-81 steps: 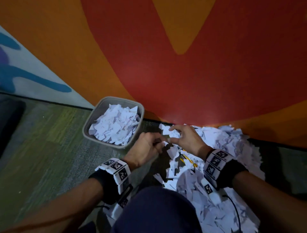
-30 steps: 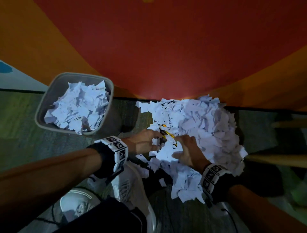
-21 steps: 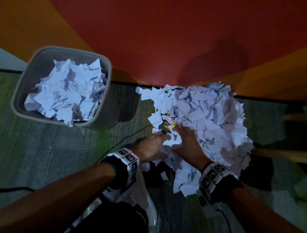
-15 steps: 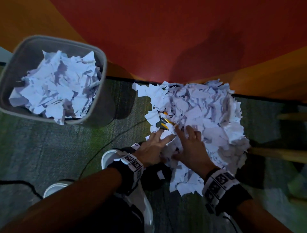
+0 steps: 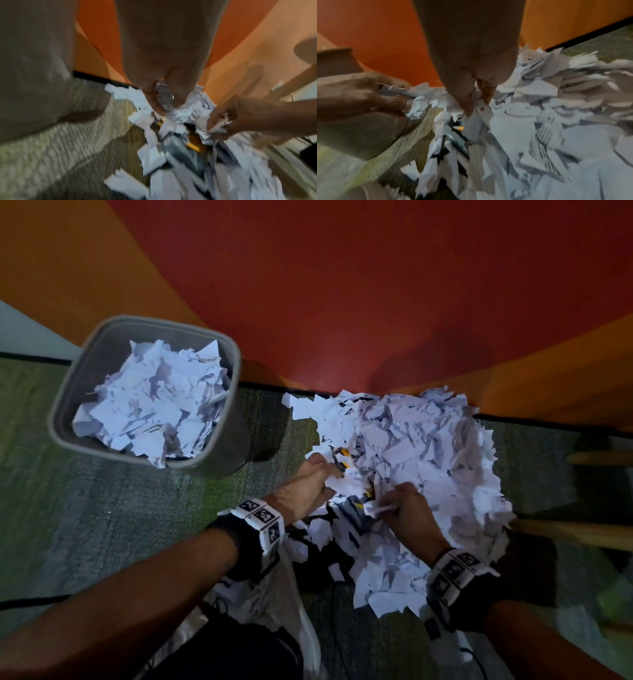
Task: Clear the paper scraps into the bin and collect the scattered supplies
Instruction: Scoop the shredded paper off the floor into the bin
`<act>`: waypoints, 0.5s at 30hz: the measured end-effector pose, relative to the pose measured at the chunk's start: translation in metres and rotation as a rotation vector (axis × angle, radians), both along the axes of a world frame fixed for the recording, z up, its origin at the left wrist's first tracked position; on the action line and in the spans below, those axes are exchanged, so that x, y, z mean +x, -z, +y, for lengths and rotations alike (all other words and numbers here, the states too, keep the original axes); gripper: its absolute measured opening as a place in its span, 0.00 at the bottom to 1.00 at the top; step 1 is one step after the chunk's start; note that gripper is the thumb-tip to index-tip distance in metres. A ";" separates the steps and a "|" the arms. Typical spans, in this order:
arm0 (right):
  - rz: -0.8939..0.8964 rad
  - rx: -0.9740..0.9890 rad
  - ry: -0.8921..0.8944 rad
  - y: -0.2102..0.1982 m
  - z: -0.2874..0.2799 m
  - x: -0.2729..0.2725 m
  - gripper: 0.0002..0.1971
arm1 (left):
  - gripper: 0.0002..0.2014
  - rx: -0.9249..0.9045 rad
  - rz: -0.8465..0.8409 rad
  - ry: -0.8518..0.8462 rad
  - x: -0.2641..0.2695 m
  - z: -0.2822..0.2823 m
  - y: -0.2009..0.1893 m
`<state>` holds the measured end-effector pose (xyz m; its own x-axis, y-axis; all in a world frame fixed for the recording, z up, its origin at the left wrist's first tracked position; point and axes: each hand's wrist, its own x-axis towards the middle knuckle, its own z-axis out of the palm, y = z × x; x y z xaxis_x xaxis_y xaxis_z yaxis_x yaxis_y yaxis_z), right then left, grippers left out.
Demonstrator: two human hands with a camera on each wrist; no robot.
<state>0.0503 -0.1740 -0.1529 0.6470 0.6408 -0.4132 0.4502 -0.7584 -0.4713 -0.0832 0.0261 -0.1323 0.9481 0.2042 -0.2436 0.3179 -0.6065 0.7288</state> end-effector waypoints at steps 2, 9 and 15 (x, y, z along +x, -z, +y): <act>0.001 0.085 0.059 -0.020 0.001 0.006 0.08 | 0.14 0.043 -0.034 -0.033 0.001 0.012 -0.022; 0.015 0.373 0.025 -0.116 0.019 0.015 0.05 | 0.14 0.027 -0.069 -0.148 -0.005 0.043 -0.127; 0.089 0.514 0.047 -0.174 0.047 0.009 0.05 | 0.08 -0.039 -0.270 -0.355 -0.027 0.072 -0.204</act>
